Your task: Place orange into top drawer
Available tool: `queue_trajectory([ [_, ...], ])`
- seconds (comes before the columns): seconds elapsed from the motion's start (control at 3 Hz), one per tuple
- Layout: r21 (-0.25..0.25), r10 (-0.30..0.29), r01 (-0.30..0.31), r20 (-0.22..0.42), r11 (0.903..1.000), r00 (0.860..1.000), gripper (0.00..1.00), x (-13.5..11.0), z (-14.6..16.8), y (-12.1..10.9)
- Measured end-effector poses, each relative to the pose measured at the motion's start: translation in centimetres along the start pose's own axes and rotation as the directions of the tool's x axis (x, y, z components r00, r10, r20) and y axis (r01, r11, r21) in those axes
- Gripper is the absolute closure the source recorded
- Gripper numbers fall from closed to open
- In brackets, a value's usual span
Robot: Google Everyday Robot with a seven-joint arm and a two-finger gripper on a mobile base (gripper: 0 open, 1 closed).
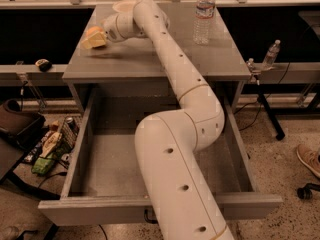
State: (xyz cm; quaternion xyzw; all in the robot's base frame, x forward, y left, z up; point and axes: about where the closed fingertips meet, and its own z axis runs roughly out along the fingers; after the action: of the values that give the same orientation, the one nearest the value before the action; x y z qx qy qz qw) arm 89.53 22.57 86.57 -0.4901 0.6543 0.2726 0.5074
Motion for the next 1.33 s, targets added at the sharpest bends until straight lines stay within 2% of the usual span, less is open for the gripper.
queue_trajectory([
  [0.67,-0.009,0.019,-0.019,-0.011,0.9998,1.000,0.66,0.27,0.83,0.37],
  [1.0,-0.009,0.019,-0.019,-0.011,0.9998,1.000,0.97,0.28,0.84,0.37],
  [1.33,-0.009,0.019,-0.019,-0.011,0.9998,1.000,1.00,0.27,0.81,0.36],
])
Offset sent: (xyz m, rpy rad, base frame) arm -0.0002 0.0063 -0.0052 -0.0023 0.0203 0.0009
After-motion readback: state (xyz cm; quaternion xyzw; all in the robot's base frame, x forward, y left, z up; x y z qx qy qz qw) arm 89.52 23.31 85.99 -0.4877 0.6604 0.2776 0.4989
